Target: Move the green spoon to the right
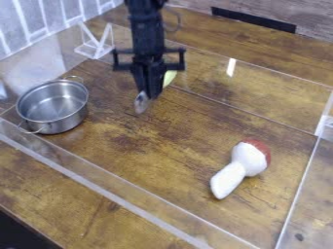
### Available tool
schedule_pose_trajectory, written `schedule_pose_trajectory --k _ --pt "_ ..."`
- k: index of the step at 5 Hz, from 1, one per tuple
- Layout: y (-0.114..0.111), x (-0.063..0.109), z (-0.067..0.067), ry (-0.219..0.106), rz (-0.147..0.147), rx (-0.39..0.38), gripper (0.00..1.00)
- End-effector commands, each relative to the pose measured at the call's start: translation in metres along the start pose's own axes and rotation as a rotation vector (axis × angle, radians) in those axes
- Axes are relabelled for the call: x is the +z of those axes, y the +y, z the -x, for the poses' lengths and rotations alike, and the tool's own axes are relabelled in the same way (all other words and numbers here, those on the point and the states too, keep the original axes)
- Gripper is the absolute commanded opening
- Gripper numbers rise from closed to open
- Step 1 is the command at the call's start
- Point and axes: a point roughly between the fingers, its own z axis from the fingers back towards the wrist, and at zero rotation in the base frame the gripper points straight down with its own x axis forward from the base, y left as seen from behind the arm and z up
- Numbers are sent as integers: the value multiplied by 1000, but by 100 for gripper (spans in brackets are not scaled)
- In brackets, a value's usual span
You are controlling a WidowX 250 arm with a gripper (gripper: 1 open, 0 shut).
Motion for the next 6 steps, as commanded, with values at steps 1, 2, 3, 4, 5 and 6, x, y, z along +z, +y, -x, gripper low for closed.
schedule_pose_trajectory --k 1,2,3,4,5,6 --pt "5 56 -6 -111 21 -54 0" --pt "-7 48 -5 -111 20 -11 100" --pt "-18 42 -5 -112 17 32 100" --pt "-10 29 -6 -106 11 88 100" --pt "-2 16 -7 -101 4 143 100" --pt "0 7 -18 -96 -4 215 100"
